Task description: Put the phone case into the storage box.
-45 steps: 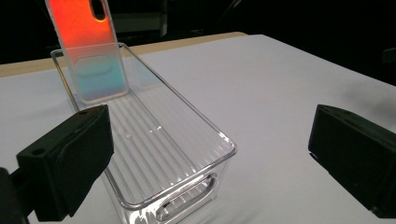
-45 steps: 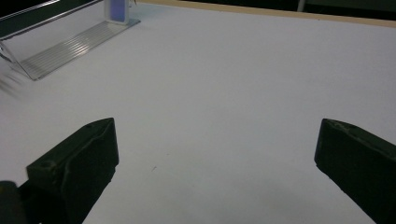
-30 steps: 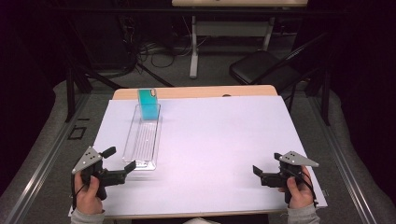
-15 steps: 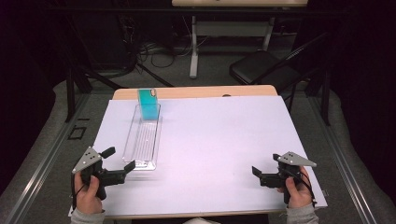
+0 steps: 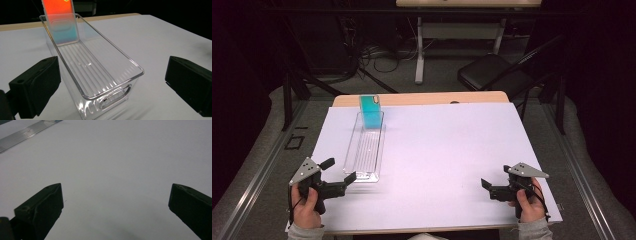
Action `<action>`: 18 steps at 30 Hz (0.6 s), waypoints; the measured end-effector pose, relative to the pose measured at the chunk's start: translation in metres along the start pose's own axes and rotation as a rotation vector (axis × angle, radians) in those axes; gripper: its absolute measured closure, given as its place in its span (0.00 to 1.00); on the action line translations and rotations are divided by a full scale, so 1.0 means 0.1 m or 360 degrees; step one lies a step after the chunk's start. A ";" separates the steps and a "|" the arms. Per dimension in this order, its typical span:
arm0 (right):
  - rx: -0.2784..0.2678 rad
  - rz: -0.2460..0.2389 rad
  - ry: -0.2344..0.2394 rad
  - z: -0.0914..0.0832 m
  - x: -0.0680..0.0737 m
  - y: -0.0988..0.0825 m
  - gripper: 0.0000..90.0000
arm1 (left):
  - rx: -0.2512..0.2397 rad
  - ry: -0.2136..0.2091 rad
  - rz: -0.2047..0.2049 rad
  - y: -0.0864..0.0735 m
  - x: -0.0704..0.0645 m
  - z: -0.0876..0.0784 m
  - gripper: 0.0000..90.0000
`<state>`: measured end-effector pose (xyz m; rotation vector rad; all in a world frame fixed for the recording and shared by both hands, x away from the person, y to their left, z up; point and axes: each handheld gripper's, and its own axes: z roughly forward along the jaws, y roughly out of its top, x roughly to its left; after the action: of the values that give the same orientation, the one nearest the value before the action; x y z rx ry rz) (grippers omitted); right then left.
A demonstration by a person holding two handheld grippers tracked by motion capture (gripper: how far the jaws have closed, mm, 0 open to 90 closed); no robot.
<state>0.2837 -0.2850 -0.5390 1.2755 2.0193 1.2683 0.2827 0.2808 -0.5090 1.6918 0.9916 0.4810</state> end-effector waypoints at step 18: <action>0.0000 -0.0012 0.0004 0.01 0.01 -0.01 0.00 | 0.0001 0.0019 -0.0004 -0.01 0.01 -0.01 0.00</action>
<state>0.2834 -0.2837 -0.5397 1.2656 2.0241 1.2675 0.2828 0.2824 -0.5096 1.6899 1.0026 0.4892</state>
